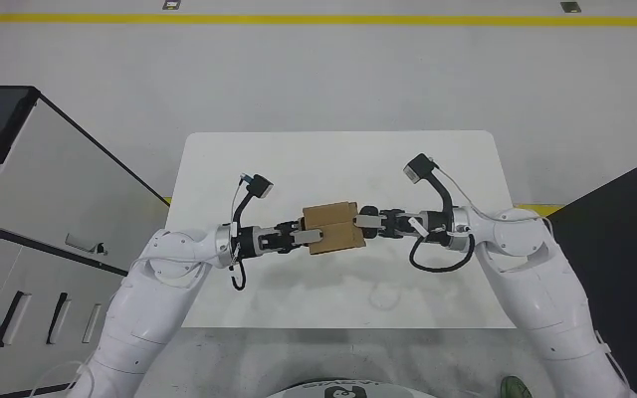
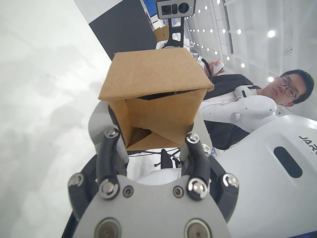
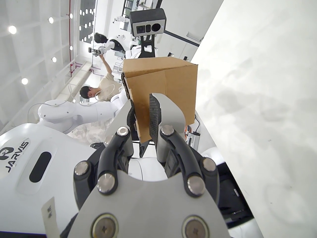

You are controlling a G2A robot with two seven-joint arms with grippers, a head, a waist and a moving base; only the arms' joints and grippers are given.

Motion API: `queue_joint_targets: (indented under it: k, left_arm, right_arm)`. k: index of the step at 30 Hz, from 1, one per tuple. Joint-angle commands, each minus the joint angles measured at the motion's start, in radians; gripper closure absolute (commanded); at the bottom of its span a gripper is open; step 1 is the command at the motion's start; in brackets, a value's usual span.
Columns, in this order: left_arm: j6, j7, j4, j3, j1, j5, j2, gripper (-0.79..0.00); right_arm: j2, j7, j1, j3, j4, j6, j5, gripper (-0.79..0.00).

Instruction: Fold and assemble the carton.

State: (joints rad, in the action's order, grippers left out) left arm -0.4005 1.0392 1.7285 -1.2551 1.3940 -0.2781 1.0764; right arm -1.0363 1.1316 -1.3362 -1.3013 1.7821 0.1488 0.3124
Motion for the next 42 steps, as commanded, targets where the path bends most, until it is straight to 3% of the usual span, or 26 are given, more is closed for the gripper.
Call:
queue_joint_targets:
  k: [1,10,13,36,38,42]
  left_arm:
    - [0.002,-0.001,-0.002,0.001,-0.001,-0.007,-0.001,0.000]
    - [0.004,-0.001,-0.021,0.006,-0.004,-0.070,-0.002,0.000]
    - [0.004,-0.003,-0.026,0.005,-0.004,-0.081,-0.003,0.000]
    - [-0.002,-0.008,-0.030,0.016,-0.013,-0.078,-0.010,0.000]
    - [-0.002,-0.009,-0.031,0.017,-0.014,-0.079,-0.010,0.000]
    - [-0.001,-0.010,-0.032,0.019,-0.016,-0.074,-0.011,0.000]
  right_arm:
    - [0.001,-0.004,-0.002,-0.001,0.000,0.002,0.007,-0.080]
    - [0.001,-0.020,-0.016,-0.004,-0.008,0.018,0.075,-0.049]
    - [0.002,-0.018,-0.016,-0.004,-0.010,0.018,0.080,0.000]
    - [0.005,-0.024,0.001,0.012,-0.030,0.030,0.112,0.000]
    - [0.006,-0.021,0.004,0.014,-0.030,0.027,0.103,-0.052]
    - [0.008,-0.019,0.008,0.014,-0.030,0.025,0.092,-0.080]
